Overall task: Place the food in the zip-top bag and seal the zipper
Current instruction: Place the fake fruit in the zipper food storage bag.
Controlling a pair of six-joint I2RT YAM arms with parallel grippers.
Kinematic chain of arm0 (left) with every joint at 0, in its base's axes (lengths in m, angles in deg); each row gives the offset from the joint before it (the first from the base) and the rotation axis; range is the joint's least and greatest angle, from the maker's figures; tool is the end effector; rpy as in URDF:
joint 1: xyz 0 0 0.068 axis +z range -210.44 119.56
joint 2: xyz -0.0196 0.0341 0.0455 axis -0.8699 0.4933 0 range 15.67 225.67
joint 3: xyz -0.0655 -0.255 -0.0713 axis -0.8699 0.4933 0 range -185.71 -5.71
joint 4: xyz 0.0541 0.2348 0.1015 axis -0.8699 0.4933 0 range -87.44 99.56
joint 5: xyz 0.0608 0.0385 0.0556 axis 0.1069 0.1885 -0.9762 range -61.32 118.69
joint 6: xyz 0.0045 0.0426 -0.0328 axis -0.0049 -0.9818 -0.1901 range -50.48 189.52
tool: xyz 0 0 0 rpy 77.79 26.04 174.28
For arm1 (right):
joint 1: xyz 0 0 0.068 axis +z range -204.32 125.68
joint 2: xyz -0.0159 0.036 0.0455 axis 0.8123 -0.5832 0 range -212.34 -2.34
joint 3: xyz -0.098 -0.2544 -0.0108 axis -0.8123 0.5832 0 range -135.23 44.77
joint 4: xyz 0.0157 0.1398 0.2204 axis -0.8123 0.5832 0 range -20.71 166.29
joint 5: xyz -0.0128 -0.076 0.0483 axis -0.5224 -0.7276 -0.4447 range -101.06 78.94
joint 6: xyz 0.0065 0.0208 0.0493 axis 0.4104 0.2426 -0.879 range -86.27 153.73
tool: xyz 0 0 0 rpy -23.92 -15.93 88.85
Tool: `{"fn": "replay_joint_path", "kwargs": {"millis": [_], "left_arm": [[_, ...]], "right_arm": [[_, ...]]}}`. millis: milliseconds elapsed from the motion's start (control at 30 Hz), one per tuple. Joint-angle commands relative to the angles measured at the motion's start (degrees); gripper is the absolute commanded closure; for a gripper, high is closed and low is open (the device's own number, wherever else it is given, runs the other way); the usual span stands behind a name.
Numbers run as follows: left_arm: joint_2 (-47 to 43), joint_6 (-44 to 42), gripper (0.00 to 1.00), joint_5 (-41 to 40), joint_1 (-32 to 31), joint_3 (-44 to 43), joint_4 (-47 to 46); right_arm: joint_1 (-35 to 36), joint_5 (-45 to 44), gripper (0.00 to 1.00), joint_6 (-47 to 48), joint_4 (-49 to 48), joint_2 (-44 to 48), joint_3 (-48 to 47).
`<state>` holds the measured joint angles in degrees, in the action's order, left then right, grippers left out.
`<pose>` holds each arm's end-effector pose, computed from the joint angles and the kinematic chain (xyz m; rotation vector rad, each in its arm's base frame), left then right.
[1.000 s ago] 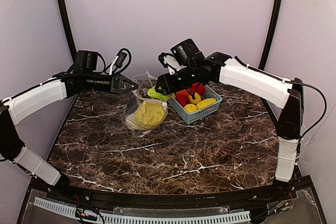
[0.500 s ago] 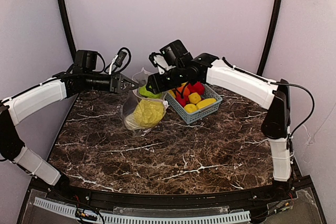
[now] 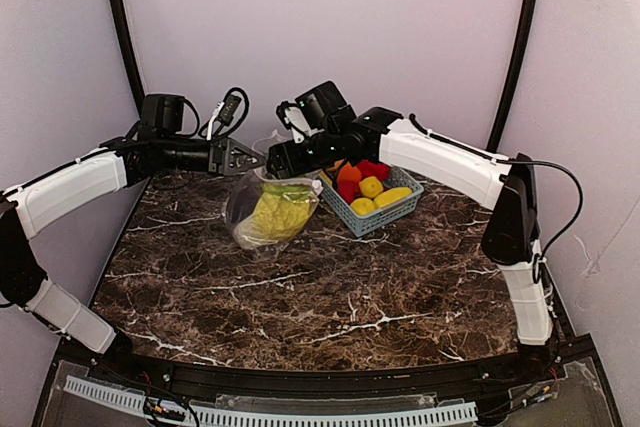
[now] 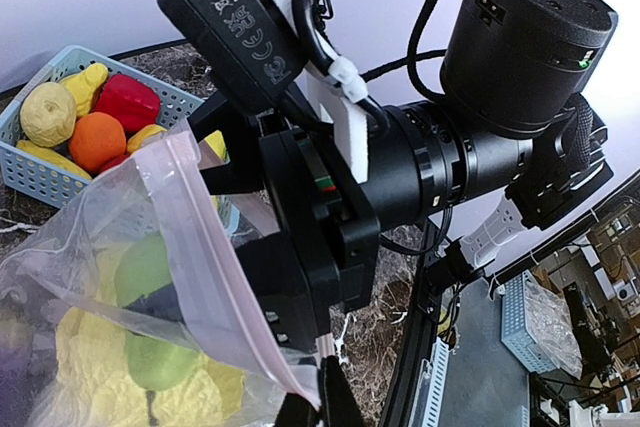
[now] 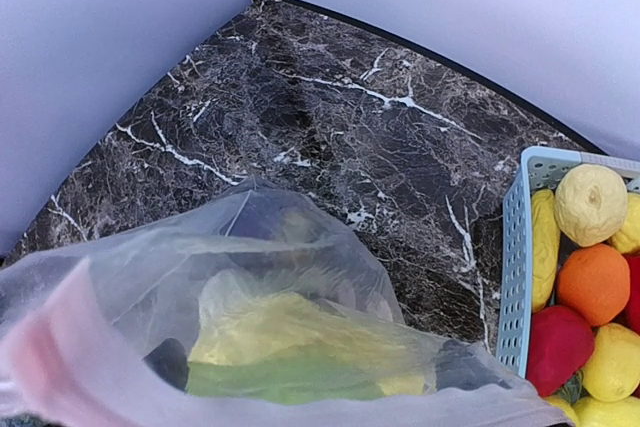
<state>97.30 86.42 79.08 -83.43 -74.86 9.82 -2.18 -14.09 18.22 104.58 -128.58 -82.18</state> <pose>0.2883 -0.1522 0.3476 0.7282 1.8620 -1.2951 0.3148 0.4020 0.3274 -0.6742 2.1359 0.6058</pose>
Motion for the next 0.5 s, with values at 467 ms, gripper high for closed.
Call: {"fn": "replay_joint_path", "kwargs": {"millis": [467], "left_arm": [[-1.87, -2.22, 0.99, -4.43, 0.39, 0.06, 2.01]], "right_arm": [[0.33, -0.1, 0.13, -1.38, -1.2, 17.02, 12.76]]}}
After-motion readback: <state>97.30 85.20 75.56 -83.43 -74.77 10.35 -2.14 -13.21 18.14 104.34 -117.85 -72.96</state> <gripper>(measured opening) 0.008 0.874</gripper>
